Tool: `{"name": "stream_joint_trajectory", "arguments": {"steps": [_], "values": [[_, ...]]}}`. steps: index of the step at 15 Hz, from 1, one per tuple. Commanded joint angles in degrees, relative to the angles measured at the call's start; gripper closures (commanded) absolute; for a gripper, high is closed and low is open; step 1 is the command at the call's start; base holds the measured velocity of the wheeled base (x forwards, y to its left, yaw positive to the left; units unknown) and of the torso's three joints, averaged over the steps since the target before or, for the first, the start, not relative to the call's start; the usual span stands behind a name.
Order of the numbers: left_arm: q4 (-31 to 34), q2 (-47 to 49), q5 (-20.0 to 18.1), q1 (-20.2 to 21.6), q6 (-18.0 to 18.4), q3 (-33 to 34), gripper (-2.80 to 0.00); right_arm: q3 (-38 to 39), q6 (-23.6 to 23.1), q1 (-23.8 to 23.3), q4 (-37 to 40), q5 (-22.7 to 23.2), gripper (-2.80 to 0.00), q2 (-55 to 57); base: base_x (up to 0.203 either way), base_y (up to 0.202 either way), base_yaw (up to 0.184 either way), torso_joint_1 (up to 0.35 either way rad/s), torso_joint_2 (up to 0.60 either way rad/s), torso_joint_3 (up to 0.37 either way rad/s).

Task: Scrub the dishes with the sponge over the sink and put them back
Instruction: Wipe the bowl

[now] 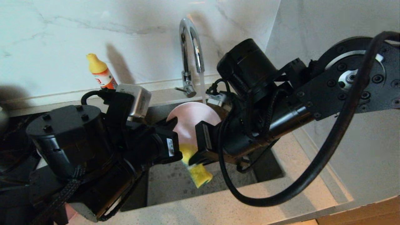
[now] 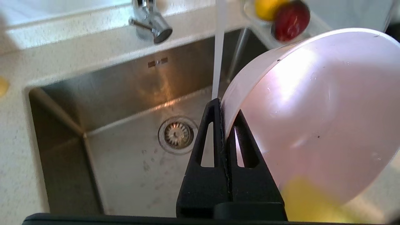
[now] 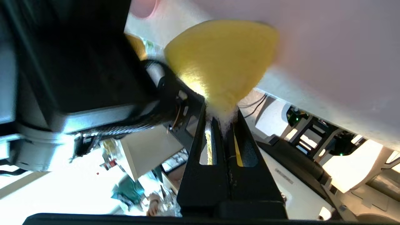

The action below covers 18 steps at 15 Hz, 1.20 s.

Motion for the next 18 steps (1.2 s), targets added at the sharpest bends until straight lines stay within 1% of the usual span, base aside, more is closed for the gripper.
{"name": "stream_joint_trajectory", "arguments": {"steps": [1, 3, 6, 10, 18], "values": [[-0.3, 0.2, 0.2, 0.0, 0.0, -0.6, 0.0, 0.0, 0.3, 1.4, 0.0, 0.1, 0.0, 0.6, 0.0, 0.0, 0.0, 0.0, 0.0, 0.0], [-0.4, 0.2, 0.2, 0.0, 0.0, -0.1, 0.0, 0.3, 0.4, 0.9, 0.5, 0.1, 0.0, 0.6, 0.0, 0.0, 0.0, 0.0, 0.0, 0.0], [-0.2, -0.2, 0.3, 0.0, 0.0, -0.4, 0.0, 0.3, 0.4, -2.4, 1.6, 0.1, 0.0, -0.9, 0.0, 0.0, 0.0, 0.0, 0.0, 0.0], [-0.2, -0.2, 1.0, 0.1, 0.1, -0.5, 0.0, 0.3, 0.3, -4.6, 3.9, 0.1, 0.0, -2.7, 0.0, 0.0, 0.0, 0.0, 0.0, 0.0], [-0.3, -0.3, 1.1, 0.1, 0.1, 0.9, 0.0, 0.2, 0.3, -8.0, 3.4, 0.5, 0.0, -4.4, 0.0, 0.0, 0.0, 0.0, 0.0, 0.0]]}}
